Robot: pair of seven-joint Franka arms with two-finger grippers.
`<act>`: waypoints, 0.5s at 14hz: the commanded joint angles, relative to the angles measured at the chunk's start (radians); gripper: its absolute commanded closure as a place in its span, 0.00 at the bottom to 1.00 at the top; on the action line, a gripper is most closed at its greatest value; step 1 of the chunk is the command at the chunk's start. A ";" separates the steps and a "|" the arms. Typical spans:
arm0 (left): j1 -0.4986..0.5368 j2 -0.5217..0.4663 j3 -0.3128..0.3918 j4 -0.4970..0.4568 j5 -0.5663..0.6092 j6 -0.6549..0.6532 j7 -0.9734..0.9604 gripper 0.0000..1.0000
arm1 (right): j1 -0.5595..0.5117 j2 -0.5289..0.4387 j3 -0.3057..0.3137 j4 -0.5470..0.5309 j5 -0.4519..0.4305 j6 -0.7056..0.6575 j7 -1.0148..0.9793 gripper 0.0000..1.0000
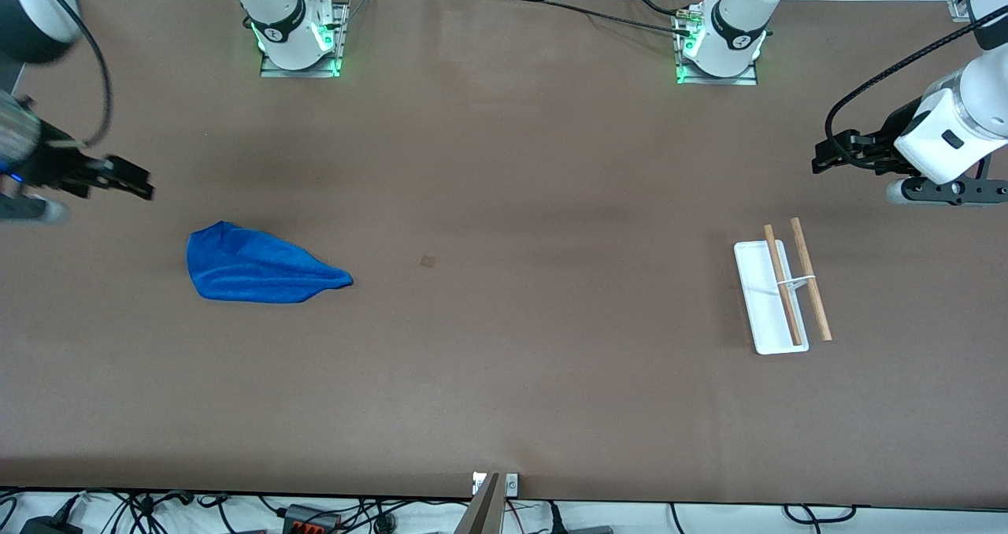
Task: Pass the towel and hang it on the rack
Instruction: 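Lower the right gripper onto the blue towel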
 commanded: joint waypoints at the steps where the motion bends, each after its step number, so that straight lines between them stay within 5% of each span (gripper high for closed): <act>1: 0.008 0.002 0.001 0.018 -0.018 -0.019 0.027 0.00 | 0.054 0.100 0.005 0.015 0.002 0.029 -0.012 0.00; 7: 0.008 0.002 0.001 0.018 -0.018 -0.019 0.027 0.00 | 0.170 0.264 0.007 0.016 0.004 0.150 -0.210 0.00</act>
